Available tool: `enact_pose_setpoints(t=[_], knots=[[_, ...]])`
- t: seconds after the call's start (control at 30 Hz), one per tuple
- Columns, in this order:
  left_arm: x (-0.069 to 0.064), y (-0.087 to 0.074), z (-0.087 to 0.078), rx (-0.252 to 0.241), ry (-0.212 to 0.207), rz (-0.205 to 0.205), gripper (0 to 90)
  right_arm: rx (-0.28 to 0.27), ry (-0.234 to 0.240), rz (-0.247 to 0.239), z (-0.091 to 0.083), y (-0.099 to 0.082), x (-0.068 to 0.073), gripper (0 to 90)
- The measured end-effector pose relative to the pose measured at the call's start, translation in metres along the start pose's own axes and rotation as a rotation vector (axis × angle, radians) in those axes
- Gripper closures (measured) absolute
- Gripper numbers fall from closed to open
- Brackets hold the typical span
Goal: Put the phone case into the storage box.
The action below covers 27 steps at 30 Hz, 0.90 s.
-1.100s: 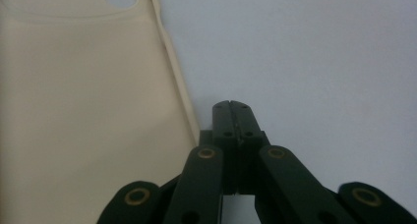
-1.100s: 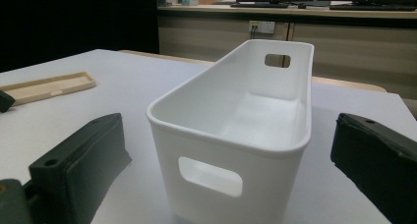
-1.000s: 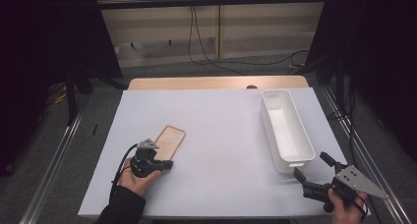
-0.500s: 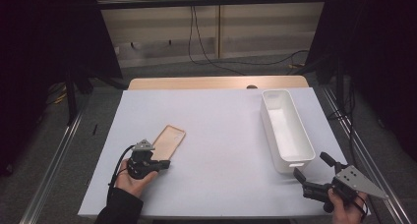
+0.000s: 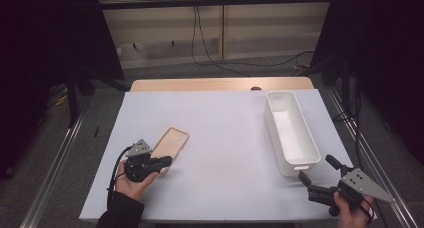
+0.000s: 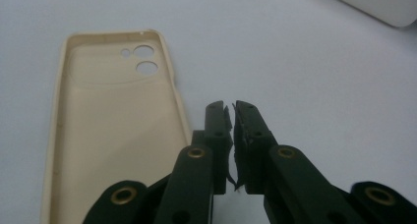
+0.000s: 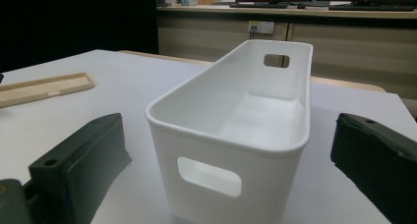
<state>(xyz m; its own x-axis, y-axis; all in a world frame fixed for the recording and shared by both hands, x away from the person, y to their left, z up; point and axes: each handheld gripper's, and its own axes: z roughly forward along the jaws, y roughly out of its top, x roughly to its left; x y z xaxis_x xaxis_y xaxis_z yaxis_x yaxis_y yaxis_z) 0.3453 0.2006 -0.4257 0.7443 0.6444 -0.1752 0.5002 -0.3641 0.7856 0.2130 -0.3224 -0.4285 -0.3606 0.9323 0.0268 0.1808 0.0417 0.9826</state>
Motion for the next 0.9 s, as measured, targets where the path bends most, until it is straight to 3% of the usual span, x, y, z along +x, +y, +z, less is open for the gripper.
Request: enact_pose_setpoints(t=[0.17, 0.47, 0.9], knots=[[-0.003, 0.002, -0.004, -0.046, -0.003, 0.018, 78.8, 0.0, -0.001, -0.002, 0.0, 0.0, 0.0, 0.0], [-0.007, 0.005, -0.018, -0.14, 0.028, 0.055, 62.3, -0.001, 0.0, 0.0, 0.0, 0.0, 0.0, 0.0], [0.0, 0.011, -0.03, -0.183, 0.123, 0.031, 22.0, -0.001, -0.001, 0.001, 0.0, 0.0, 0.0, 0.0]])
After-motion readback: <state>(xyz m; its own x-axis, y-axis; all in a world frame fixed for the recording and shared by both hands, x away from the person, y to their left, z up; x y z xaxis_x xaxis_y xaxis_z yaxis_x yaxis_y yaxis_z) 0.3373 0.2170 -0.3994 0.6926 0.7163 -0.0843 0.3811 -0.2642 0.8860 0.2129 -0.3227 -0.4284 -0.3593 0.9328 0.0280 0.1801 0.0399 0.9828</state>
